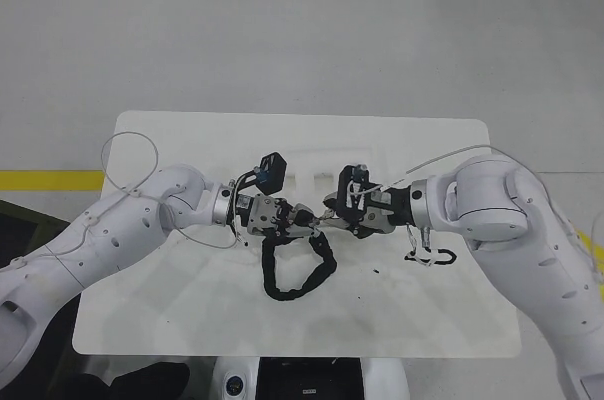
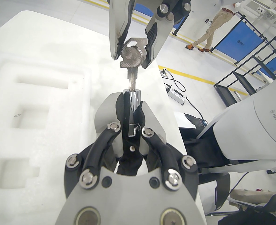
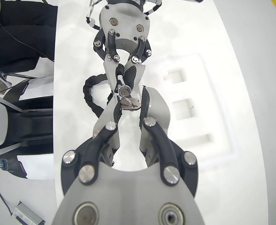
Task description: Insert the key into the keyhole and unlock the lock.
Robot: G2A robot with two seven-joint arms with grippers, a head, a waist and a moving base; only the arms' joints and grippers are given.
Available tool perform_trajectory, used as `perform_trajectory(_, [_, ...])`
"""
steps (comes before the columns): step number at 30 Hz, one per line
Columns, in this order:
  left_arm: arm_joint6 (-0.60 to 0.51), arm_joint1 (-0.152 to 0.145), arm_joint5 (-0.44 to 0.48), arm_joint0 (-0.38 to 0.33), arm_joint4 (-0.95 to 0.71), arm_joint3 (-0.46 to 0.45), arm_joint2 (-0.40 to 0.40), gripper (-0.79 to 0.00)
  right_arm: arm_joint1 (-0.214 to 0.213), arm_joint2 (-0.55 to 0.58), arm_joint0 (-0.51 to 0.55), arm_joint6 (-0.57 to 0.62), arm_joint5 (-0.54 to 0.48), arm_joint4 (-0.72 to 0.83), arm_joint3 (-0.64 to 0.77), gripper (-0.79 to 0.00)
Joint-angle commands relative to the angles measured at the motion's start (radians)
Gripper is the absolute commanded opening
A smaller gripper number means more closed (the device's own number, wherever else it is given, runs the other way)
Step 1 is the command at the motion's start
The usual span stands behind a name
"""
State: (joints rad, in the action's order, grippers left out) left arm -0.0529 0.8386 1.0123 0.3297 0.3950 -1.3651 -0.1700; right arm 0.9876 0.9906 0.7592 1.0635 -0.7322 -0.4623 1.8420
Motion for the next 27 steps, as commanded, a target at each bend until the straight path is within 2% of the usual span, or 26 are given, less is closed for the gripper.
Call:
perform_trajectory(1, [0.004, 0.0, 0.0, 0.002, 0.005, -0.002, 0.0, -0.785, 0.0, -0.007, -0.007, 0.008, 0.004, 0.02, -0.005, -0.785])
perform_trajectory(11, [0.032, 0.001, 0.0, 0.006, 0.033, 0.001, 0.0, -0.785, -0.002, -0.046, -0.052, 0.102, 0.079, 0.176, -0.04, -0.785])
perform_trajectory(20, [0.053, 0.004, 0.0, 0.009, 0.057, 0.0, 0.0, -0.785, -0.003, -0.063, -0.073, 0.138, 0.156, 0.266, -0.06, -0.785])
perform_trajectory(27, [0.073, 0.007, 0.0, 0.01, 0.077, 0.004, 0.0, -0.785, 0.0, -0.08, -0.083, 0.156, 0.273, 0.323, -0.085, -0.785])
